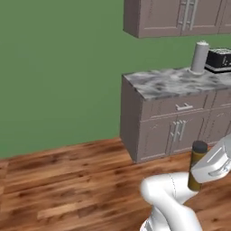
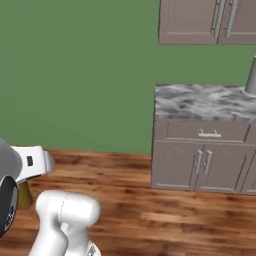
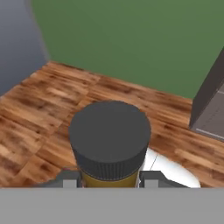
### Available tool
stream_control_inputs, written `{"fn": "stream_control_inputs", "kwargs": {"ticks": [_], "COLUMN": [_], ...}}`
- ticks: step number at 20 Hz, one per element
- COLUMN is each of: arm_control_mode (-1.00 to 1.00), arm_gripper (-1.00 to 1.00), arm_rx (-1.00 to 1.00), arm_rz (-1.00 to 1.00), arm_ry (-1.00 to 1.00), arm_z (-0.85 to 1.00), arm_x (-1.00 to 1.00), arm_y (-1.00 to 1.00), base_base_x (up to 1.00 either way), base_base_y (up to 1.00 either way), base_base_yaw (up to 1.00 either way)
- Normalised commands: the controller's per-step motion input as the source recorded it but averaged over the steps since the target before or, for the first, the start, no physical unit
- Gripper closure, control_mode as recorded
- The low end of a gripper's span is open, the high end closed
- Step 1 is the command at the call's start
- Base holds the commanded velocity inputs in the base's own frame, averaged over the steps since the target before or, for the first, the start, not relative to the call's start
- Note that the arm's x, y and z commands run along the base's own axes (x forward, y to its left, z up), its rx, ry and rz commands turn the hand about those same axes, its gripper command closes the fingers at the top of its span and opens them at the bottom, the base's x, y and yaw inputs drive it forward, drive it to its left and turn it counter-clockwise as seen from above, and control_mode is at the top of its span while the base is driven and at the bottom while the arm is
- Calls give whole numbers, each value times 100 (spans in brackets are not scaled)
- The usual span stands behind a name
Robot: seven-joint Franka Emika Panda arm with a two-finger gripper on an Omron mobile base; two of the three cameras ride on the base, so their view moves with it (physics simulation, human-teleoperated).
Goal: Collect the turmeric, ketchup, and shaker from the cabinet and place them next to the stove.
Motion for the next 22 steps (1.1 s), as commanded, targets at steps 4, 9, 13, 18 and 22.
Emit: {"fn": "stream_control_inputs", "kwargs": {"ticks": [4,9,13,18,22], "arm_control_mode": [100,100,100,100,100], "arm_gripper": [100,100,100,100,100], "arm_rx": [0,0,0,0,0], "arm_rz": [0,0,0,0,0], "arm_ry": [0,0,0,0,0], "arm_z": [0,0,0,0,0], "arm_x": [0,0,0,0,0], "arm_y": [0,0,0,0,0], "base_base_x": [81,75,73,65,65], "base_base_y": [-38,-46,-49,-68,-68], "base_base_yaw": [-34,-33,-33,-29,-26]}}
